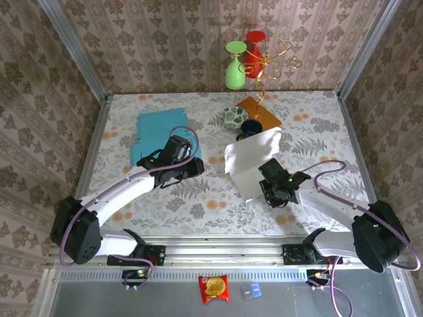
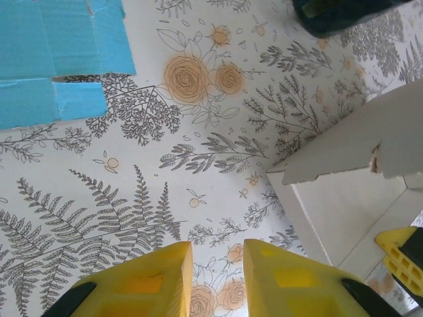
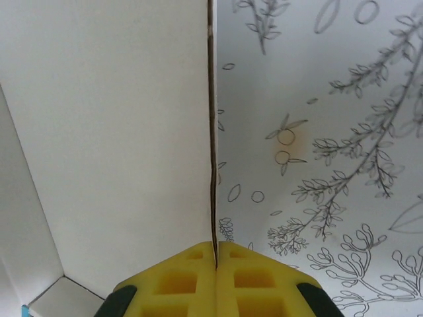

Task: Fold the paper box

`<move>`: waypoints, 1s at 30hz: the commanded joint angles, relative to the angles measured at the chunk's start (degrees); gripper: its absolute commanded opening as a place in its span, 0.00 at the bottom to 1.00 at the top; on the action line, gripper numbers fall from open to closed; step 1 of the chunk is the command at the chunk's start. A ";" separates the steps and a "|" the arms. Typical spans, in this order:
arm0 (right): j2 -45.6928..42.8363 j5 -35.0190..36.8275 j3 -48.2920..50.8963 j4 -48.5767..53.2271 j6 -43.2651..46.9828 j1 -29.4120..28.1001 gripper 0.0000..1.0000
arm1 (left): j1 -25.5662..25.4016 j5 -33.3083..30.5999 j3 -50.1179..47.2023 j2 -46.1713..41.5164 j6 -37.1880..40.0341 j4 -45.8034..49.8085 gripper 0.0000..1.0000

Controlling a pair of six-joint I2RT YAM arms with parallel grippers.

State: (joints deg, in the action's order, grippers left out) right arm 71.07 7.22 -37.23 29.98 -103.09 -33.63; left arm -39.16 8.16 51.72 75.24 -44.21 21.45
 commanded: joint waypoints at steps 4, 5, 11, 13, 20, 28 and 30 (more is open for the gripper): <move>3.81 4.04 -3.49 3.96 -13.89 -2.92 0.00 | 0.36 3.83 -0.73 -1.85 7.66 -0.20 0.31; 4.51 3.94 -3.84 4.05 -14.29 -3.23 0.00 | 0.31 4.52 -0.68 -1.86 9.00 -0.48 0.31; 6.98 2.07 -4.87 4.13 -14.46 -3.80 0.06 | 0.38 7.78 0.55 -1.34 17.11 -1.24 0.37; 6.76 1.92 -4.87 4.42 -13.78 -3.78 0.16 | 0.33 8.97 1.24 -0.74 19.75 -1.22 0.40; 1.13 4.37 -5.26 8.45 -5.67 -3.09 0.46 | -0.02 12.81 5.49 2.36 29.50 -1.64 0.50; -9.58 3.84 -12.13 10.80 43.05 6.90 0.56 | -3.31 10.91 16.91 11.30 39.96 5.80 0.56; -10.28 -2.01 -16.02 11.90 59.39 12.80 0.58 | -4.11 10.77 19.17 13.42 41.10 6.81 0.57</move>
State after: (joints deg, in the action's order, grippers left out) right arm 62.37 8.91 -48.84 39.22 -74.39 -26.06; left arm -42.30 19.27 67.92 86.50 -8.80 24.27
